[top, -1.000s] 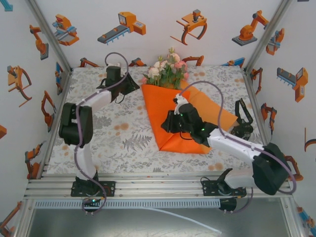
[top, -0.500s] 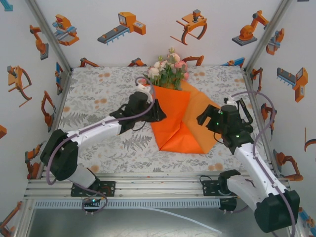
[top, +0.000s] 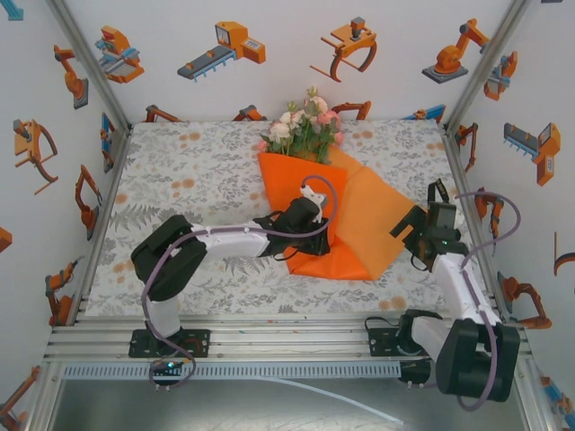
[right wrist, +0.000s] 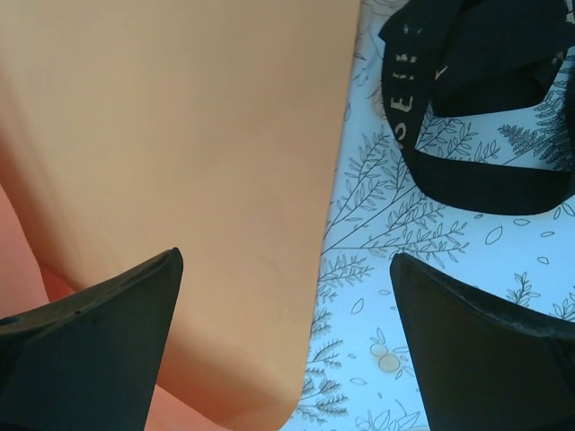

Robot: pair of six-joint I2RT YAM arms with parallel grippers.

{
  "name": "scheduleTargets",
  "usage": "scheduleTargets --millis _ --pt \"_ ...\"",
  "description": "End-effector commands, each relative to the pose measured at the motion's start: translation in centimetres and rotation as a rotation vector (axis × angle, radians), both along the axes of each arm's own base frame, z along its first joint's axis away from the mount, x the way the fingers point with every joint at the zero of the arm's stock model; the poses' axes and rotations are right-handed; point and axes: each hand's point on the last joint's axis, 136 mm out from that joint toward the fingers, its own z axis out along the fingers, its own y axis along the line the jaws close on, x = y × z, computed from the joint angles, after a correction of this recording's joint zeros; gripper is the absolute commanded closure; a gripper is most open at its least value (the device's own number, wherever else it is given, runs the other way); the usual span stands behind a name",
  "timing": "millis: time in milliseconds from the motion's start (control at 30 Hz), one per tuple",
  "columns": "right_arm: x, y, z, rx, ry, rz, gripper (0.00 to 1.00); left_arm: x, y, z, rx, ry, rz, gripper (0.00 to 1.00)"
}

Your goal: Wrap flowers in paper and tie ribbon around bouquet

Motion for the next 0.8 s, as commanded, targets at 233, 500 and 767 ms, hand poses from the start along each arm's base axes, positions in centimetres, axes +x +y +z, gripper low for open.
scheduleTargets --millis 233,500,767 --pt "3.4 0.3 -1.2 0.043 -0.022 0.050 0.15 -0.5 -1.6 -1.2 -0.045 0.038 -0.046 0.63" --pt "3.0 1.2 -3.5 0.080 0.020 0.093 0.19 -0.6 -1.6 -1.9 -0.056 0.057 -0.036 0.64" --pt "2.6 4.4 -3.4 0.254 -0.049 0.163 0.22 -0.3 -1.5 -1.9 -0.080 0.077 -0.023 0.64"
